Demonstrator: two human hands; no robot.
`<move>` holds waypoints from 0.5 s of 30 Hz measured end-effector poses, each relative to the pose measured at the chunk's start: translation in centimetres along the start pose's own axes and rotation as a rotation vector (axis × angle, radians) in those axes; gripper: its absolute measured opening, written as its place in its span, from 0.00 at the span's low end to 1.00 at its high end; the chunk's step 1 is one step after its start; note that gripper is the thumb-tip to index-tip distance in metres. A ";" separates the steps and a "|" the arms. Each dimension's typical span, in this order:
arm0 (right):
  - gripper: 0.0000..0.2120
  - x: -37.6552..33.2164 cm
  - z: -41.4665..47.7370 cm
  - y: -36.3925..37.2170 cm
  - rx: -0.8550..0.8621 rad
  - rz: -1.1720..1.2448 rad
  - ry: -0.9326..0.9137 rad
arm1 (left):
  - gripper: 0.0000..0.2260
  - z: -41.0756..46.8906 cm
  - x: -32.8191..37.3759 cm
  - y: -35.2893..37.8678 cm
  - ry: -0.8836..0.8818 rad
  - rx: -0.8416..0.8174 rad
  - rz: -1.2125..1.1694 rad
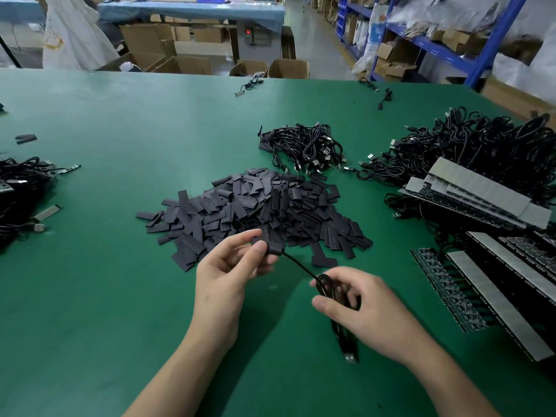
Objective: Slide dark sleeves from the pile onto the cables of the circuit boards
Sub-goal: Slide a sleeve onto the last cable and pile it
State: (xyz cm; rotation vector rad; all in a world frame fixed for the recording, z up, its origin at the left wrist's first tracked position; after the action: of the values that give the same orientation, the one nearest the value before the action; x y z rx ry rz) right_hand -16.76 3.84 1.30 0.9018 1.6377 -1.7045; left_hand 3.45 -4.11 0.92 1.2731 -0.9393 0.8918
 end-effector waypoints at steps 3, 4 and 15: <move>0.14 -0.3 0.0 1.0 -0.043 -0.065 -0.018 | 0.09 0.2 -0.2 -0.4 -0.016 0.013 -0.052; 0.15 -0.2 -0.1 1.2 -0.059 -0.050 -0.002 | 0.10 0.3 -0.3 -0.4 -0.024 0.009 -0.060; 0.13 -4.9 8.5 -6.1 0.327 0.098 0.002 | 0.20 -0.6 -0.9 2.0 -0.110 -0.242 0.071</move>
State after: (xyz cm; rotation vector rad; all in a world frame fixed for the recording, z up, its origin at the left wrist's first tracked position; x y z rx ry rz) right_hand -19.30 -4.45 8.92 1.1157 1.3126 -1.9344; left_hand 1.32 -3.40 0.76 1.0950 -1.1497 0.7430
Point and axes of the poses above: each hand's wrist, its own z-axis towards the middle knuckle, its own y-axis out of the palm, x = y × z, the point moved 5 cm from there along z, towards the middle knuckle, and after that the axes turned 2 degrees about y, right-handed, at the moved point
